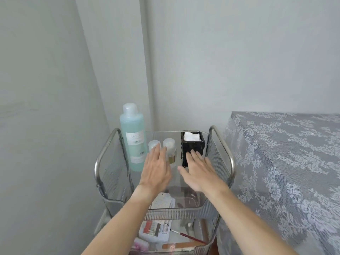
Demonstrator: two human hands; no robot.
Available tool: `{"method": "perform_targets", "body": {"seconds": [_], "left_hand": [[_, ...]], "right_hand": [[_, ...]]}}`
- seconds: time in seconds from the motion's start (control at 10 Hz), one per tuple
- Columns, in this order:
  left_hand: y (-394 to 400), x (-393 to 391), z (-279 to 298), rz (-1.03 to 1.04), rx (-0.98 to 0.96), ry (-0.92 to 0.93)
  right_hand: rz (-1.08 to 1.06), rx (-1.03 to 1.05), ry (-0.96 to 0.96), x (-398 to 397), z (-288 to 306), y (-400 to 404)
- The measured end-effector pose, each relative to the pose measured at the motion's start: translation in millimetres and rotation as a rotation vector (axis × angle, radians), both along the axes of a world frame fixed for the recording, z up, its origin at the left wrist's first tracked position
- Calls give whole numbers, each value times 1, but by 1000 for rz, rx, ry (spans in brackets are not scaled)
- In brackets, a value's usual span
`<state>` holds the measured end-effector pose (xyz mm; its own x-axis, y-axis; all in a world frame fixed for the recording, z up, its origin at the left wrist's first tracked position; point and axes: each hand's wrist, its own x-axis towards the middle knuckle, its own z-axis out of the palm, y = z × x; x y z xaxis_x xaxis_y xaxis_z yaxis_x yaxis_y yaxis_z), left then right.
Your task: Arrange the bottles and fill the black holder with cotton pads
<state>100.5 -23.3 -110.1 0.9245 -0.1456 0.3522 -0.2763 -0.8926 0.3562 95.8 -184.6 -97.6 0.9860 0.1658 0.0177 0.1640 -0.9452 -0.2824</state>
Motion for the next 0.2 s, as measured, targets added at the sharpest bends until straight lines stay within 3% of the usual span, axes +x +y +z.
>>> {"method": "perform_targets", "body": {"seconds": [0.1,0.2], "left_hand": [[13,-14,-13,39,70,38],[22,-24,-20,63,123,112]], "right_hand": [[25,7,-48,-4,-4,3],[69,169,-144,-11,1,13]]}}
